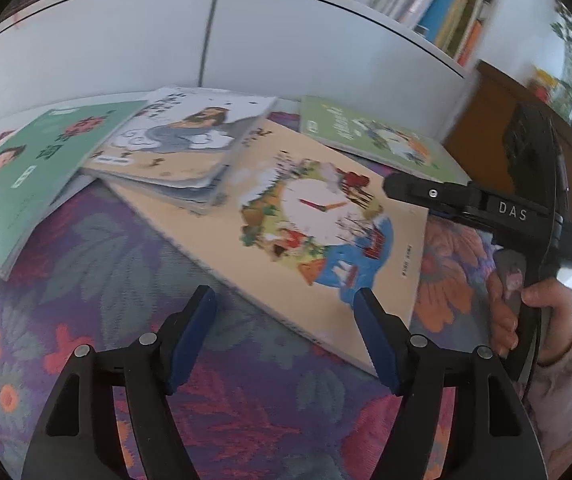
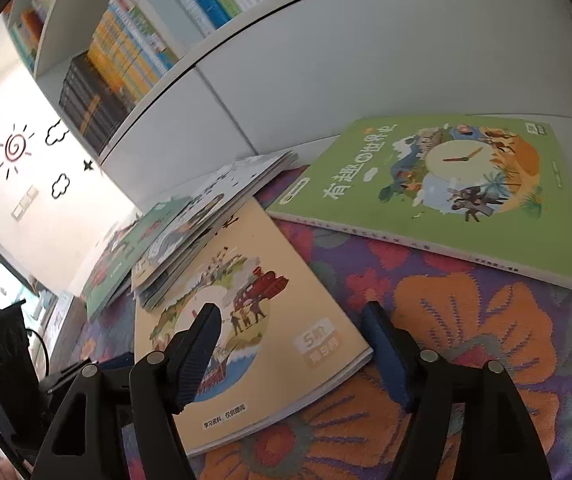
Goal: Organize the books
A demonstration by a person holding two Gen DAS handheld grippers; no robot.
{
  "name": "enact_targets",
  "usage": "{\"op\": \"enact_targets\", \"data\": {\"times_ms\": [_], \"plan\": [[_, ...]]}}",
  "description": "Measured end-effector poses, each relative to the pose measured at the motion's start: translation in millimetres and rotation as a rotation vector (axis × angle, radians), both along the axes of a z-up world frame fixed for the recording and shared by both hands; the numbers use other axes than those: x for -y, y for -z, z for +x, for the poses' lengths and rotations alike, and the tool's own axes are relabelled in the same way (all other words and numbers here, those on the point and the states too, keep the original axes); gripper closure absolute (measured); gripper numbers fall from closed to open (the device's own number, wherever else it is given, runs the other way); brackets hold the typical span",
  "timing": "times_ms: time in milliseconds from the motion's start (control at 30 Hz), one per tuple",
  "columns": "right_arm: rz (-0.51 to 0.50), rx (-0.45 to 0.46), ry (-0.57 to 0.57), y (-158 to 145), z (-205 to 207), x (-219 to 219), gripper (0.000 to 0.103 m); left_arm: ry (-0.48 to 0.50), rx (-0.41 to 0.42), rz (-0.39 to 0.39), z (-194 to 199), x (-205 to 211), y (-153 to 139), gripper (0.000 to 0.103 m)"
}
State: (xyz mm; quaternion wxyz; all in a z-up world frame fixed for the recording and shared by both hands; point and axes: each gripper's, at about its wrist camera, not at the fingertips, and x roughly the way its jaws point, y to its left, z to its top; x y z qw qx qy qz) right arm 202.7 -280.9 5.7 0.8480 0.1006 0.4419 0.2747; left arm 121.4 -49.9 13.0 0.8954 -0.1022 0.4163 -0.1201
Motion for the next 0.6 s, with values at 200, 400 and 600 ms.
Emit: {"op": "enact_targets", "data": {"times_ms": [200,400,600], "plan": [[-0.037,0.012,-0.053,-1.3,-9.9,-8.1,0.027,0.054,-0.007,0.032,-0.4,8.0,-1.0,0.028],[-0.153,0.014,-0.114,-4.9,-45.4,-25.4,0.026,0.060,-0.049,0.075,-10.2,8.4,-5.2,0.028],[-0.106,-0.079,-0.191,-7.5,-96.6,-30.4,0.027,0.192,-0.111,0.022,-50.0,-0.1,-7.2,0.028]]}}
